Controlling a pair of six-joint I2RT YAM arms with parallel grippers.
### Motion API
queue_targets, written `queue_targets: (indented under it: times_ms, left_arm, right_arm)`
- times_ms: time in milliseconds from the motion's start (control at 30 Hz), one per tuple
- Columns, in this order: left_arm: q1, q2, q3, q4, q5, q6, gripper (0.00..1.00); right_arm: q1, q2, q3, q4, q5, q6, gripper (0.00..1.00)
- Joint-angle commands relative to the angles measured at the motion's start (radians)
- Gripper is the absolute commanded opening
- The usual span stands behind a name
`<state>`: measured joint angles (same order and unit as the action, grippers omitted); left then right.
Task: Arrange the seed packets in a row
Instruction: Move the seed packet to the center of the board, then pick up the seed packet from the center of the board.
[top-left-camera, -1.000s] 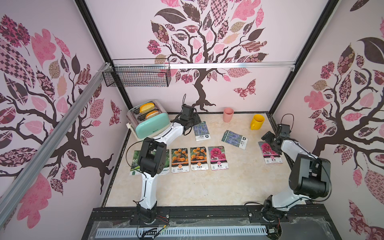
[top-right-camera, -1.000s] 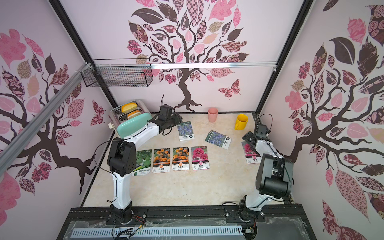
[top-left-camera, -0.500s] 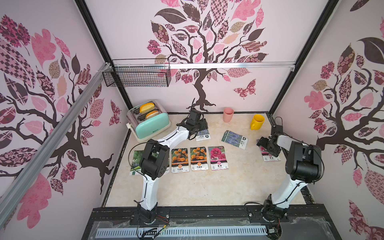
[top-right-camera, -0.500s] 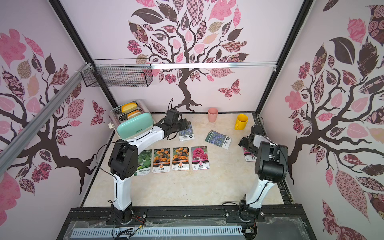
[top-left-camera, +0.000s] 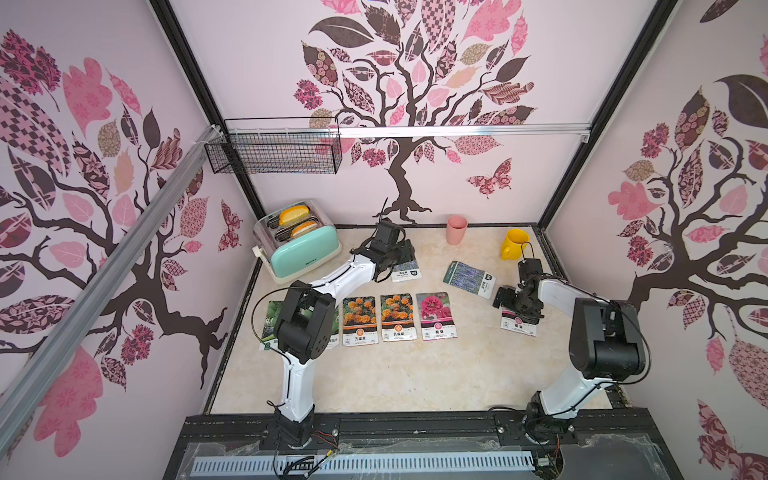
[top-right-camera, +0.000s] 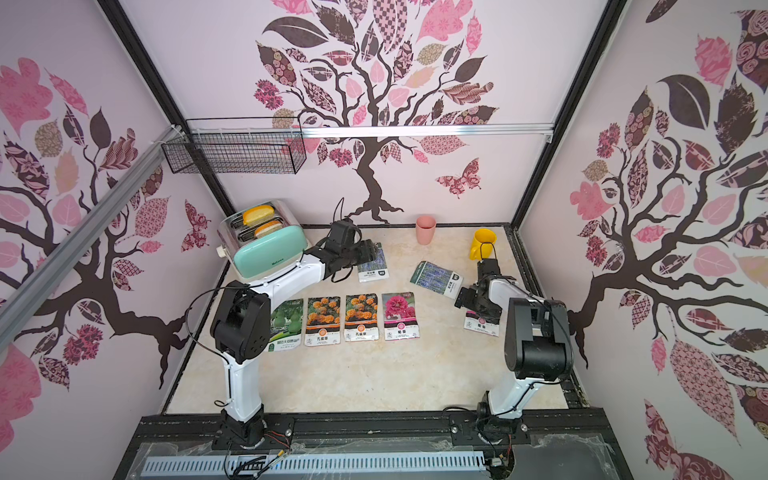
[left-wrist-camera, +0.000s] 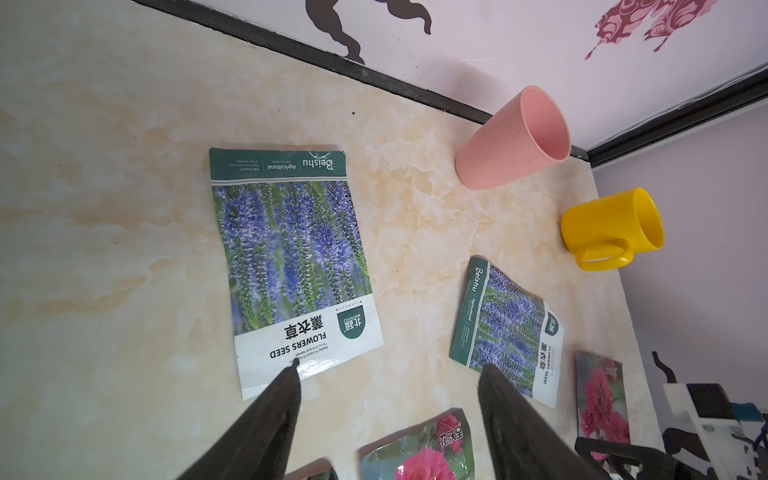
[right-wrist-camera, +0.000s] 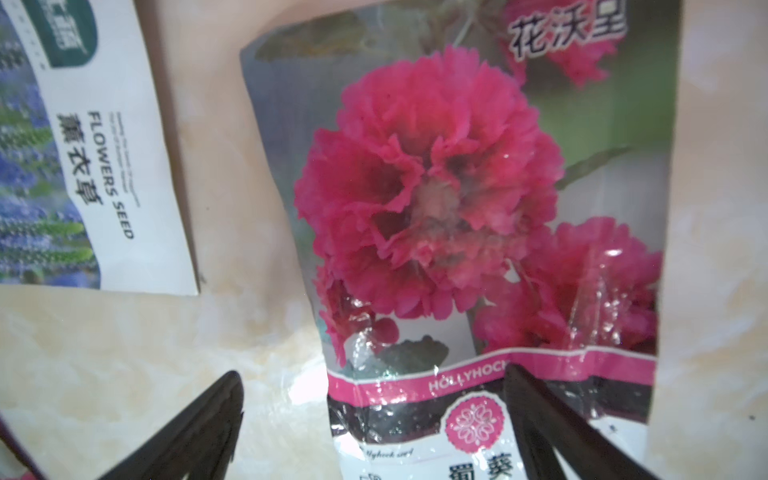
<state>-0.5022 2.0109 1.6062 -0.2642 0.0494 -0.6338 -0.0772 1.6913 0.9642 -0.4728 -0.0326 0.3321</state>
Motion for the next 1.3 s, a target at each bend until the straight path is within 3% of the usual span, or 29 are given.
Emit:
queue_targets:
  times_ms: [0,233,400,500,633,800,1267]
  left_arm:
    - [0.001,-0.021,-0.015,0.016,0.021,-0.007,0.70]
    - [0.000,-0.014,-0.020,0.010,0.029,-0.005,0.70]
    - [-0.002,-0.009,-0.019,0.006,0.045,0.020,0.70]
    - [-0.011,0.018,0.007,0.023,0.092,0.049,0.70]
    - [-0.038,0.081,0.065,0.057,0.186,0.108,0.70]
    - [-0.088,0.175,0.158,0.073,0.245,0.199,0.70]
    - [-0.108,0.456,0.440,0.096,0.345,0.258,0.69]
  right_arm:
    - [0.046,0.001,-0.054,-0.076,-0.031,0.001,0.99]
    - [0.175,-0.015,-0.082,-0.082,-0.025,0.017,0.98]
    - [0.180,-0.165,-0.030,-0.107,0.006,0.016,0.99]
    - [0.179,-0.199,0.045,-0.079,-0.040,0.031,0.99]
    - [0.166,-0.125,0.143,0.009,-0.081,0.036,0.99]
    - [0.066,0.005,0.188,0.162,-0.250,0.058,0.99]
    - [0.016,0.248,0.229,0.365,-0.334,0.077,0.98]
